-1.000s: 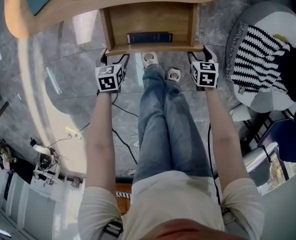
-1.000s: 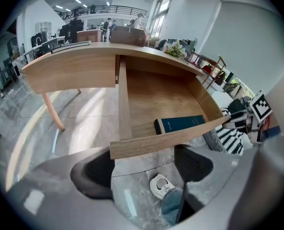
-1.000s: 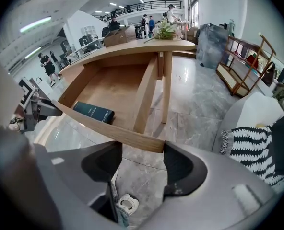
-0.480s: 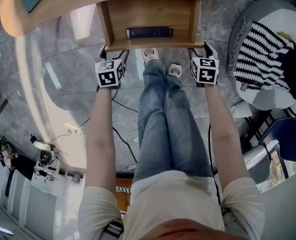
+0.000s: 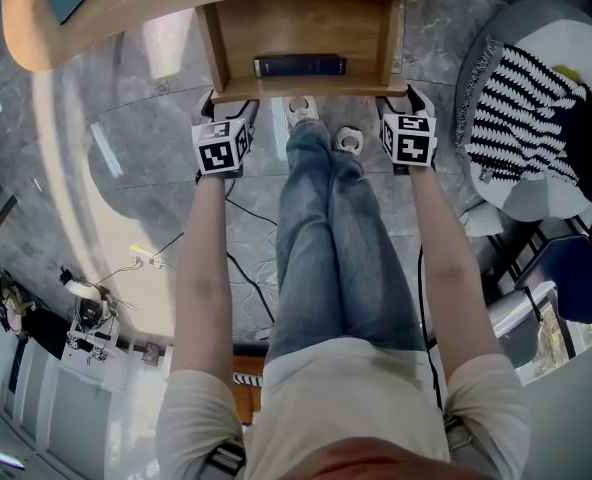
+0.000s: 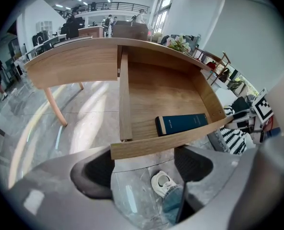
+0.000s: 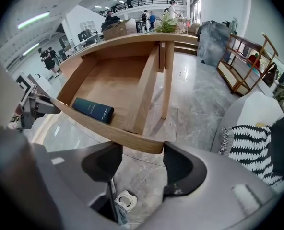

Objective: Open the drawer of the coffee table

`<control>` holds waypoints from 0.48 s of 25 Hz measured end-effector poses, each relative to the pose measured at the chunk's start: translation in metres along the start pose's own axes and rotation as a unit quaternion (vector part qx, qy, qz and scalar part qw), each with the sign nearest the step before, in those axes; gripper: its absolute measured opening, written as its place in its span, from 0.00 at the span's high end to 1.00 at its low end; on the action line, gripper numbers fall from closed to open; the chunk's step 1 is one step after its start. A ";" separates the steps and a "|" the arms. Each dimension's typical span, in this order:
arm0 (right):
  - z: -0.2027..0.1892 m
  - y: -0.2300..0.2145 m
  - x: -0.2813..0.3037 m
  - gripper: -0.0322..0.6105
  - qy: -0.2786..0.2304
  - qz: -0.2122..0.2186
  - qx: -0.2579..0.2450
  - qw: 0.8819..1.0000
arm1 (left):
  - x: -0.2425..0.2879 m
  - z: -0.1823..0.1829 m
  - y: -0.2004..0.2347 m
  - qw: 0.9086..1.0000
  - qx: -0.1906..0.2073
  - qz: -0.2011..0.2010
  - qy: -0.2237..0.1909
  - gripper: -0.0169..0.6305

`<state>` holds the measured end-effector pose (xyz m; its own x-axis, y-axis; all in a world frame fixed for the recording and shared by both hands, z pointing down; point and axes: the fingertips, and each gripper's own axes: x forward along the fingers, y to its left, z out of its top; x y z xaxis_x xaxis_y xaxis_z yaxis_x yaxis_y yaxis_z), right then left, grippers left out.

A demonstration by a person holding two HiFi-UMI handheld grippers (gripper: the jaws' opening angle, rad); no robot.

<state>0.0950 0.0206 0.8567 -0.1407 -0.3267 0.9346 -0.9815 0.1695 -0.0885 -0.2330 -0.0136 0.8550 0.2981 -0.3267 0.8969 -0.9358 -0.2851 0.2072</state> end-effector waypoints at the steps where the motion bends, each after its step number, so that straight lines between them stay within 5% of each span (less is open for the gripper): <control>1: 0.000 0.000 -0.001 0.53 0.000 -0.001 -0.001 1.000 | -0.001 0.000 0.000 1.000 -0.004 0.002 -0.002 0.37; 12: 0.001 0.003 -0.024 0.61 -0.013 0.002 -0.014 1.000 | -0.038 0.003 -0.002 0.998 -0.034 0.041 -0.045 0.37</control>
<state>0.0953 0.0278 0.8332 -0.1489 -0.3491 0.9252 -0.9770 0.1962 -0.0832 -0.2417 -0.0034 0.8188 0.2325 -0.4263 0.8742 -0.9676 -0.1924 0.1634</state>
